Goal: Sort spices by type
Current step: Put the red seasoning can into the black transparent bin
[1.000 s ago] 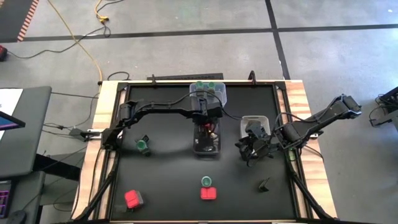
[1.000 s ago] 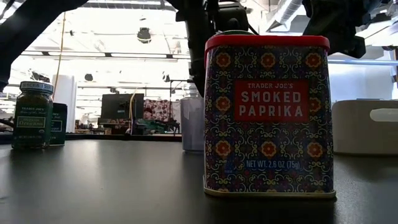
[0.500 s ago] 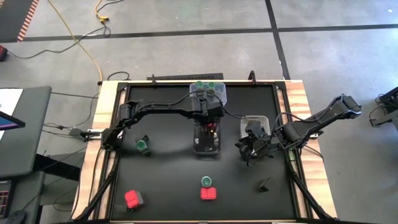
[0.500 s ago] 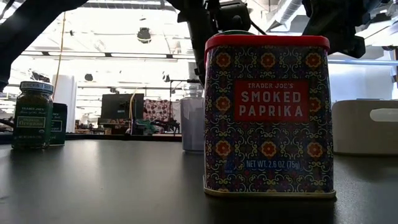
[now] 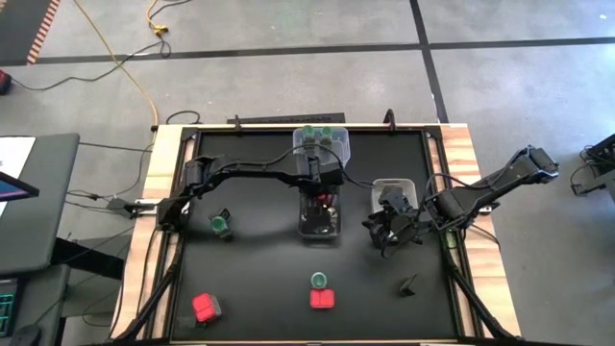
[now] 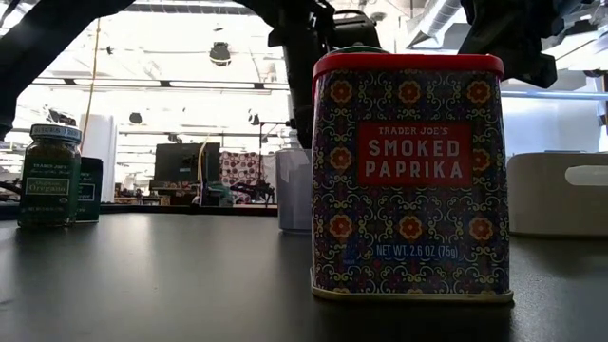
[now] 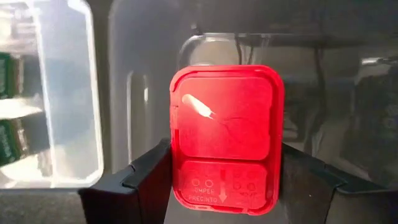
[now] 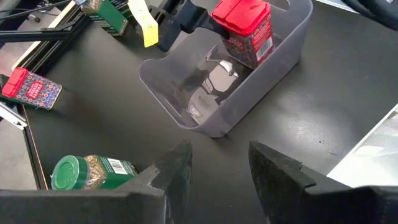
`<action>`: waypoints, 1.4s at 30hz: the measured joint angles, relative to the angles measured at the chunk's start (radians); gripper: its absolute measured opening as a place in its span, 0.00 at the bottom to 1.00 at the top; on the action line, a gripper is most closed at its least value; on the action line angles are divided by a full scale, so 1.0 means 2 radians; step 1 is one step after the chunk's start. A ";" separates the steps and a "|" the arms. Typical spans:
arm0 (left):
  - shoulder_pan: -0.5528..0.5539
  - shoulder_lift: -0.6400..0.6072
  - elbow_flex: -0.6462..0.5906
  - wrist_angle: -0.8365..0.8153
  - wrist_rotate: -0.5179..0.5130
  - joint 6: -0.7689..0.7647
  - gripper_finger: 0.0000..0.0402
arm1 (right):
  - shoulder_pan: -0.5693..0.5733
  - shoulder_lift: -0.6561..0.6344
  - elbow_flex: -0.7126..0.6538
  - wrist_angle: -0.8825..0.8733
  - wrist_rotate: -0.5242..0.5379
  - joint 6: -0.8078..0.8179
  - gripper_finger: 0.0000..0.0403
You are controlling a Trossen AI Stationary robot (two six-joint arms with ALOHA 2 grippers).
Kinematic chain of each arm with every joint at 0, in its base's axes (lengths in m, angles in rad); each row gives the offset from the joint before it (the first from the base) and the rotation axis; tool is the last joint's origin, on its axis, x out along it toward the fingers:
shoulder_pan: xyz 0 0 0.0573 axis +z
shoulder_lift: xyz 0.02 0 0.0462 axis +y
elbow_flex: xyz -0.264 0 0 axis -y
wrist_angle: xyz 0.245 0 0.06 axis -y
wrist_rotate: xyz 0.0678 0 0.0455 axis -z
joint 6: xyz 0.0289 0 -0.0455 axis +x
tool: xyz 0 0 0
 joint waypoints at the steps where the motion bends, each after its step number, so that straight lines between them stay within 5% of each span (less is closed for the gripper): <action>1: 0.000 0.000 -0.001 -0.001 -0.005 -0.004 0.59 | 0.000 0.000 0.000 0.000 0.000 0.000 0.46; 17: 0.000 0.000 -0.001 0.004 -0.014 -0.007 0.60 | 0.000 0.000 0.000 -0.001 0.000 0.000 0.46; 28: 0.000 0.000 -0.001 0.004 -0.016 0.001 0.74 | 0.000 0.000 0.000 -0.001 0.000 0.000 0.46; 42: 0.000 -0.001 0.029 -0.027 -0.021 -0.017 0.75 | 0.000 0.000 0.000 -0.001 0.000 0.000 0.46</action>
